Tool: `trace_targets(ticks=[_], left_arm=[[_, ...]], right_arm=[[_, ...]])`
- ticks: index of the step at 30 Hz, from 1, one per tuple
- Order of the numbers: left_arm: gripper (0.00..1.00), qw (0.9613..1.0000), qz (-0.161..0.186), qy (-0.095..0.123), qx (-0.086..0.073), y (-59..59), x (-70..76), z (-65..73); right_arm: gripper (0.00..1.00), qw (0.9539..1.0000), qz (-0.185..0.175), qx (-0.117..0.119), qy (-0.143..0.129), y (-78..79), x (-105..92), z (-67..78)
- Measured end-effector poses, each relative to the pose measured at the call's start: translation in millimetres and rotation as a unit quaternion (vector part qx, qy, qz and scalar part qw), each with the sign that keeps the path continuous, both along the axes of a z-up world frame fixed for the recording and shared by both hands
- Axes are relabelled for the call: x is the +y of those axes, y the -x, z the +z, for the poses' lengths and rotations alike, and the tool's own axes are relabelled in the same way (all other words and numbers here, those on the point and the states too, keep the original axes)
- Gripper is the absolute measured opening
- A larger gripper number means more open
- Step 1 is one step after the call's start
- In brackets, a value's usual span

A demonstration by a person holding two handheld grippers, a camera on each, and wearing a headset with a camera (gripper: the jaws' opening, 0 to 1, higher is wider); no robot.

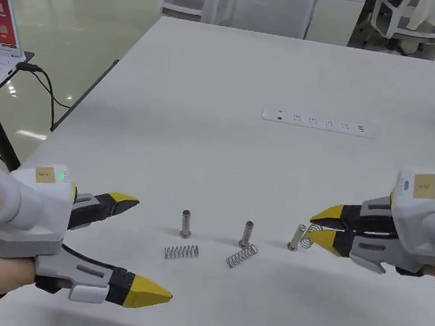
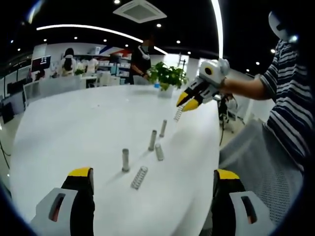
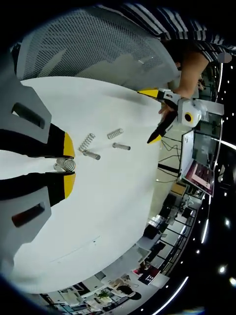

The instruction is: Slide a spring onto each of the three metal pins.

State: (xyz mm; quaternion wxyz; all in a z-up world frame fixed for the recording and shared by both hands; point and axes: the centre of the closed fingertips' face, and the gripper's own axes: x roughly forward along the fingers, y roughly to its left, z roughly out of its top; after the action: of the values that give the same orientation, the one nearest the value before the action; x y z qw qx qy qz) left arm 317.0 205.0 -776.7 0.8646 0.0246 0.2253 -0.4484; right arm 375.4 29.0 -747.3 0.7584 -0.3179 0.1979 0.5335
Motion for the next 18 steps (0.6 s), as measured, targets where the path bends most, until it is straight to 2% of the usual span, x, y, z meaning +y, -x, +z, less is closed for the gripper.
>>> trace_targets(ticks=[7, 18], left_arm=[[0.98, 1.0000, 0.005, 0.002, 0.001, 0.5, 2.6, -0.6], [0.98, 0.9999, 0.013, 0.006, 0.003, 0.6, 6.2, -0.6]], right_arm=[[0.07, 0.9997, -0.021, -0.004, -0.010, -16.4, -0.5, 6.7], [0.07, 0.9997, -0.022, 0.002, -0.006, -22.0, 4.4, 3.0]])
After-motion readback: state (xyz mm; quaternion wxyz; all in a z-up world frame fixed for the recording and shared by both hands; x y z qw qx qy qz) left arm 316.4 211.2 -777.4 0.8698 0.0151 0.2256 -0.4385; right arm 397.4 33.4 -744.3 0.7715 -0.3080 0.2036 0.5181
